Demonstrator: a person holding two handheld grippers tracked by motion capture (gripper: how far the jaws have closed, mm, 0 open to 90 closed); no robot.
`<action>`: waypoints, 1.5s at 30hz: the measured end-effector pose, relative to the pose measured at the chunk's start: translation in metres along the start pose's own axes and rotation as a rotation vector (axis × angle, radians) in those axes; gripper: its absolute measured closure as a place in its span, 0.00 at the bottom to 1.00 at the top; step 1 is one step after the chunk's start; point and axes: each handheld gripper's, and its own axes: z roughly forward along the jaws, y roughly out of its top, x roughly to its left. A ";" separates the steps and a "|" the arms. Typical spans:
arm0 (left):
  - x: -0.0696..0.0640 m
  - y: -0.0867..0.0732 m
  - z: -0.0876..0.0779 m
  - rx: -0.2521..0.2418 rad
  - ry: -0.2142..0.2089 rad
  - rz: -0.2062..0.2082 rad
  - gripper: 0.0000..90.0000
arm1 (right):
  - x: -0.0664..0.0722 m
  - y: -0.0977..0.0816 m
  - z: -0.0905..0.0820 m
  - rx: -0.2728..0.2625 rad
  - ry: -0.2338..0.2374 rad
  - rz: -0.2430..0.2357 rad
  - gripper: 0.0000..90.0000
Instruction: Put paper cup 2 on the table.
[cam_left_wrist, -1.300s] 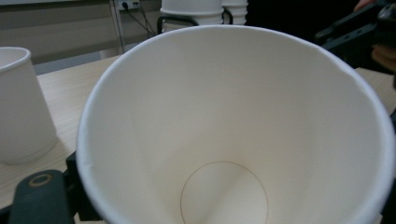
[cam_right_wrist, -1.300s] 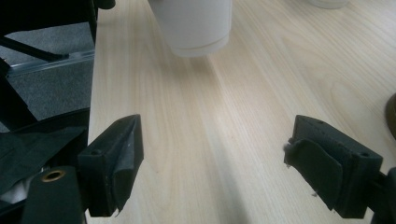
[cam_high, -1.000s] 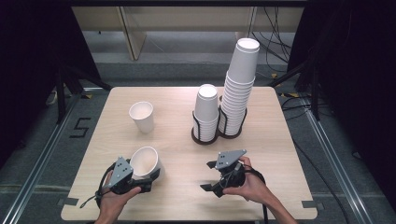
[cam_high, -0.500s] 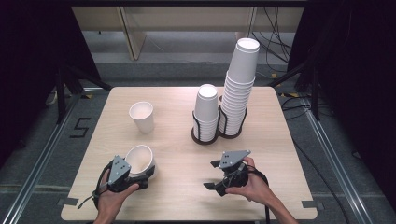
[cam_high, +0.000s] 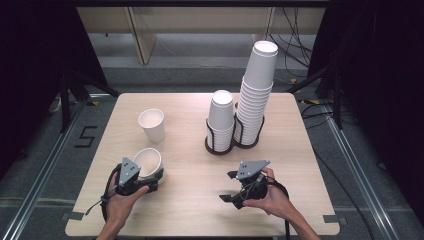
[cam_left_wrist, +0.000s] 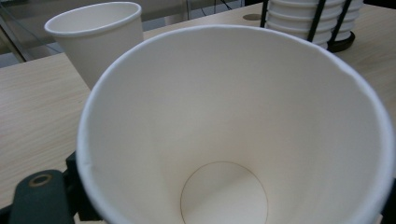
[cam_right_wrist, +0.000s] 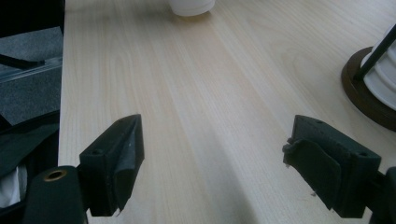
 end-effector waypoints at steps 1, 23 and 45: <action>0.002 0.000 0.001 0.001 0.003 -0.002 0.15 | 0.000 0.000 -0.001 0.000 0.000 0.005 0.22; 0.036 0.017 0.015 0.012 0.075 -0.057 0.15 | -0.006 -0.004 -0.004 0.006 -0.022 0.015 0.21; 0.071 0.025 0.045 0.130 0.159 -0.084 0.15 | -0.010 -0.007 -0.005 0.005 -0.016 0.041 0.21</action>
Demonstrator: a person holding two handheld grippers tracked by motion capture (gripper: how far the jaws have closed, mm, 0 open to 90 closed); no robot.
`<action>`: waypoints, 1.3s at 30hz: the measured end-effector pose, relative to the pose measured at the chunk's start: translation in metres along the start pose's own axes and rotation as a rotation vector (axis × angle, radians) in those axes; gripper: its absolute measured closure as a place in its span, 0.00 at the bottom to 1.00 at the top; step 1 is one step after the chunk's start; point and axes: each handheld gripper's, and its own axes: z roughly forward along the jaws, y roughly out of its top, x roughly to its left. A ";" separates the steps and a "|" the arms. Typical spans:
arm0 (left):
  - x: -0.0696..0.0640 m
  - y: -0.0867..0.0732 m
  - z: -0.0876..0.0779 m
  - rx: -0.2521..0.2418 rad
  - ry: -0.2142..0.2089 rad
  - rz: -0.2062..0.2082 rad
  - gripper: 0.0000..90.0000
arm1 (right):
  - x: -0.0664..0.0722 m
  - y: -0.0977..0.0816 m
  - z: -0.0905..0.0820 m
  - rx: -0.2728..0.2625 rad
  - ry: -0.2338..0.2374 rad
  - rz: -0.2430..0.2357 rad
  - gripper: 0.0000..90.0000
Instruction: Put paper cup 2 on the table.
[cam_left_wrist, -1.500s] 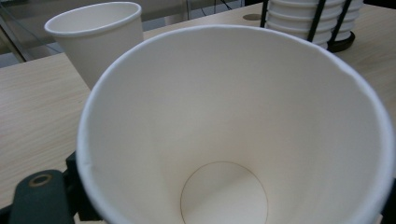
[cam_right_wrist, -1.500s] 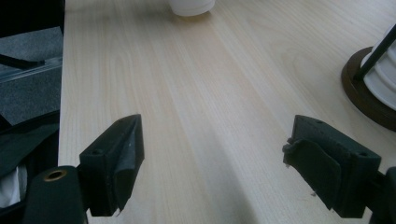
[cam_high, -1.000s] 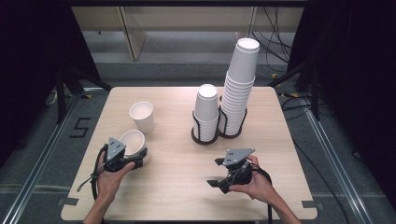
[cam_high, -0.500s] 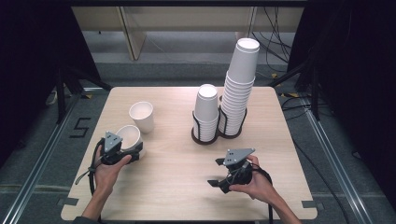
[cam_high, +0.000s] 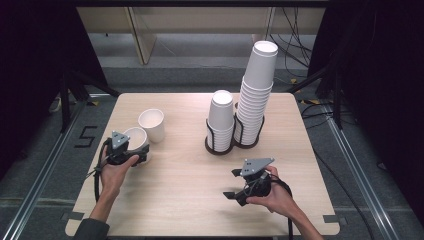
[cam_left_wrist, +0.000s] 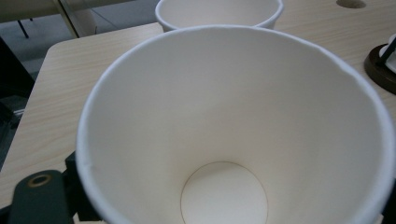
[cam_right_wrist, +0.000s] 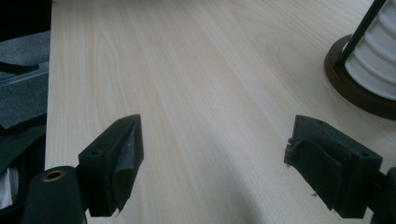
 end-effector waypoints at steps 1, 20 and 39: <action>0.001 -0.001 0.002 0.004 -0.001 0.000 0.15 | 0.000 0.000 0.000 0.000 0.000 -0.005 0.21; 0.005 -0.011 0.017 -0.042 -0.002 0.013 0.13 | 0.001 -0.001 0.002 -0.001 0.013 -0.014 0.21; 0.005 -0.025 0.016 -0.023 0.011 0.017 0.16 | 0.002 -0.004 0.002 0.008 0.012 -0.015 0.21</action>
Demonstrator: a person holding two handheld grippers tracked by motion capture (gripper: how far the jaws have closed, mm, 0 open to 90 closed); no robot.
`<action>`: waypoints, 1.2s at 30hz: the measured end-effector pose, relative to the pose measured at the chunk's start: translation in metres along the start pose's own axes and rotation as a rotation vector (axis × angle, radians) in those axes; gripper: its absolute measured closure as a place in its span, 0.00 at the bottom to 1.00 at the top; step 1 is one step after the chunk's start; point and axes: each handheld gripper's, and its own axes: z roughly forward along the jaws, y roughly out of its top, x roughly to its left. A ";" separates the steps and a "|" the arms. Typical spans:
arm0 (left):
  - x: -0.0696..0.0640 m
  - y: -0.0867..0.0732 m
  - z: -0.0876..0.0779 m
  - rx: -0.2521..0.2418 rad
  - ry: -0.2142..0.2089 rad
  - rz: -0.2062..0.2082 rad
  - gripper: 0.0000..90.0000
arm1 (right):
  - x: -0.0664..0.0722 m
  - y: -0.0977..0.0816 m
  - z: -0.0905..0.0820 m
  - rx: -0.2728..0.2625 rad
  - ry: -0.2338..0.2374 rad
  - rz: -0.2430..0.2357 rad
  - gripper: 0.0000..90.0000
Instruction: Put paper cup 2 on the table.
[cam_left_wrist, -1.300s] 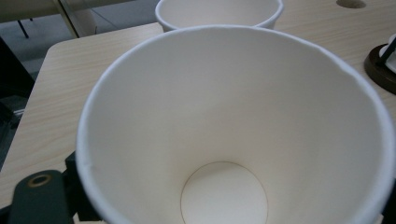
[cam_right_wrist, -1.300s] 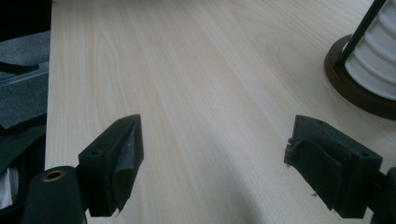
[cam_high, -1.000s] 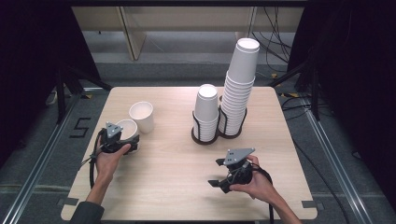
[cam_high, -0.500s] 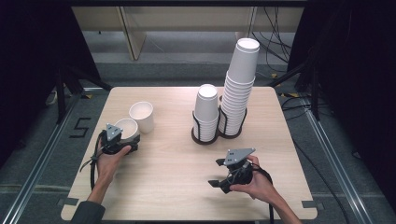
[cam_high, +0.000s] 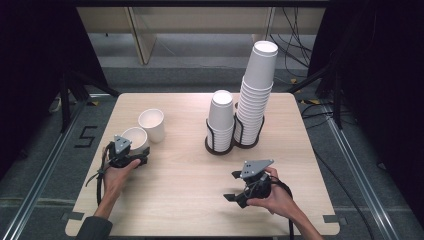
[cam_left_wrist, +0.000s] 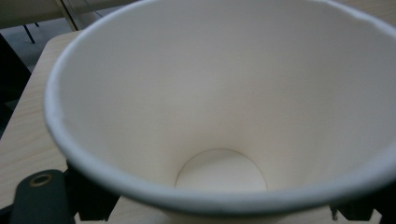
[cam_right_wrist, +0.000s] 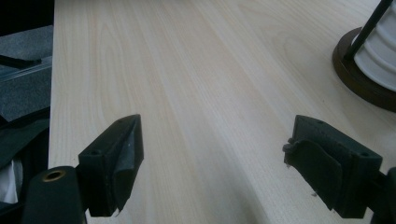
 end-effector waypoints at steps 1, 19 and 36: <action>0.000 -0.002 0.001 -0.002 -0.001 -0.001 0.16 | 0.000 0.000 0.000 0.007 0.001 -0.002 0.21; 0.004 -0.016 -0.015 0.054 -0.012 -0.013 0.16 | 0.001 -0.004 -0.002 0.009 0.001 0.008 0.21; -0.022 -0.019 -0.055 0.054 -0.048 -0.002 0.16 | 0.002 -0.010 -0.010 0.003 -0.017 0.029 0.21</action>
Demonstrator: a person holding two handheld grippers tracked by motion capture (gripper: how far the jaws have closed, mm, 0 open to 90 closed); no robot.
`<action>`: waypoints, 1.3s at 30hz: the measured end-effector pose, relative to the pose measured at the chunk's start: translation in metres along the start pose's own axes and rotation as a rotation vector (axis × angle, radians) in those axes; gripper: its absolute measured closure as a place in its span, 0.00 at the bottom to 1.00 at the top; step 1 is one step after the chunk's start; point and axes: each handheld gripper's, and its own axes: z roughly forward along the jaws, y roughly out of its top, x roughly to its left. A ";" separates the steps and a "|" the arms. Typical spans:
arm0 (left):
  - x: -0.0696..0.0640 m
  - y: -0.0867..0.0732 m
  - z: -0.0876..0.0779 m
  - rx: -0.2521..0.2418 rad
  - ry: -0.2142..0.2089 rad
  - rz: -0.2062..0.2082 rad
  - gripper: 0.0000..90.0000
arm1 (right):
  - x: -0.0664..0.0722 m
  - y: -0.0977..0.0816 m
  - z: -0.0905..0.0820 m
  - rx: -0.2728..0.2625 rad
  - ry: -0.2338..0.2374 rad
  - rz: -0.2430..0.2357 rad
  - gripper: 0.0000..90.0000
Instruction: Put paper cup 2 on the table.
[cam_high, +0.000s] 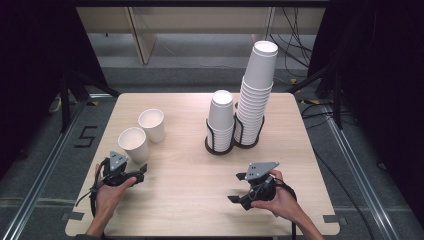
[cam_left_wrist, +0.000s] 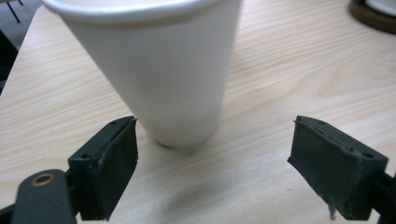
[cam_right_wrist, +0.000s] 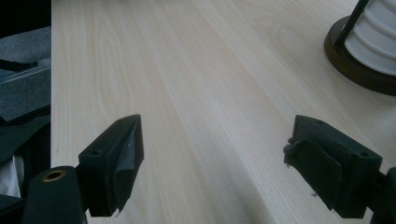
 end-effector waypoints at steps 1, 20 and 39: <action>-0.003 -0.001 -0.002 -0.002 -0.009 -0.001 0.16 | 0.001 -0.001 -0.001 0.006 -0.006 0.009 0.21; -0.078 -0.022 -0.042 -0.065 -0.175 0.075 0.16 | 0.006 -0.013 -0.013 -0.005 -0.054 0.050 0.21; -0.122 -0.041 -0.054 -0.063 -0.288 0.127 0.16 | 0.021 -0.032 -0.022 -0.019 -0.056 0.071 0.19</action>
